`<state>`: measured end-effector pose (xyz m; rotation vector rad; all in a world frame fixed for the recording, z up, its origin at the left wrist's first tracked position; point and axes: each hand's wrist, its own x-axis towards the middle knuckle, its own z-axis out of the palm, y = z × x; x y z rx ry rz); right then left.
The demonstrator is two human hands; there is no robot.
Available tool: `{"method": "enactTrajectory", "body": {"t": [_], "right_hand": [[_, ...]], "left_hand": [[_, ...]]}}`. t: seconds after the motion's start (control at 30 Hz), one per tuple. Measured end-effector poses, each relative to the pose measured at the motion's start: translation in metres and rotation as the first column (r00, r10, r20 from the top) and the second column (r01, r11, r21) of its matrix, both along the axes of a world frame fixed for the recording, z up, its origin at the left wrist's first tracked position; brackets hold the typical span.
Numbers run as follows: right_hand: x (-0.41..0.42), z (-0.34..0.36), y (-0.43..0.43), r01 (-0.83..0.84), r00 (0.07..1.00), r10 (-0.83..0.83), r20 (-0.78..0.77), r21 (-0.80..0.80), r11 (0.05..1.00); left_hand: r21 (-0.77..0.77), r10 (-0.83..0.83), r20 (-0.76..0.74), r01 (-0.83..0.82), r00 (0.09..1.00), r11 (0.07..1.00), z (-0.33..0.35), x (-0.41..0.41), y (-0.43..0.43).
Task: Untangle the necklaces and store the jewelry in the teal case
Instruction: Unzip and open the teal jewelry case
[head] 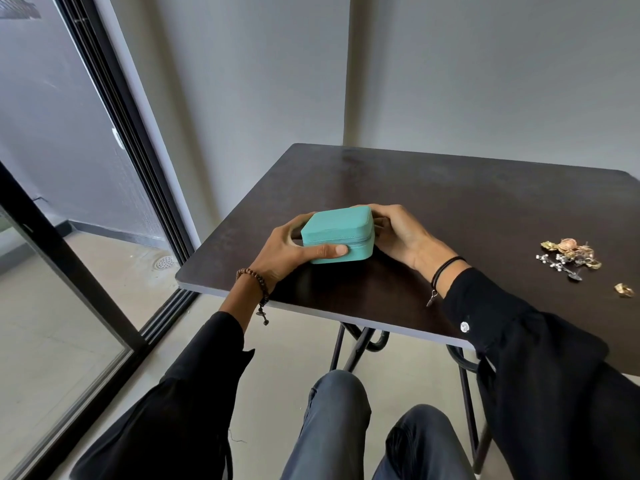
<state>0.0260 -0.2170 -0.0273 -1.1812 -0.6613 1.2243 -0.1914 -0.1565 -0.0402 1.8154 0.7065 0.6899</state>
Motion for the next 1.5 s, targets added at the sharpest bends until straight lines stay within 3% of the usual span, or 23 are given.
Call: {"method": "enactTrajectory", "body": {"t": [0.27,0.43,0.6,1.03,1.4,1.5], "right_hand": [[0.009,-0.010,-0.012,0.045,0.968,-0.075,0.238,0.130,0.990],[0.010,-0.008,-0.017,0.170,0.797,-0.250,0.549,0.193,0.966],[0.007,-0.011,-0.027,0.224,0.609,-0.312,0.729,0.219,0.950],[-0.027,0.009,-0.073,0.095,0.383,-0.241,0.892,0.221,0.971],[-0.048,0.026,-0.078,0.060,0.388,-0.184,0.903,0.174,0.983],[-0.045,0.032,-0.080,-0.009,0.340,-0.113,0.934,0.124,0.992]], "left_hand": [[0.027,0.027,-0.021,-0.026,0.999,0.999,0.000,0.002,0.000],[0.037,0.029,-0.039,-0.027,0.999,0.999,-0.001,0.004,-0.002],[0.040,0.037,-0.045,-0.035,0.998,0.999,0.001,0.005,-0.006],[0.135,0.248,0.000,-0.245,0.969,0.960,-0.002,0.004,-0.011],[0.208,0.228,-0.023,-0.218,0.973,0.953,-0.005,0.005,-0.013],[0.202,0.230,-0.021,-0.221,0.973,0.954,-0.005,0.005,-0.013]]}}
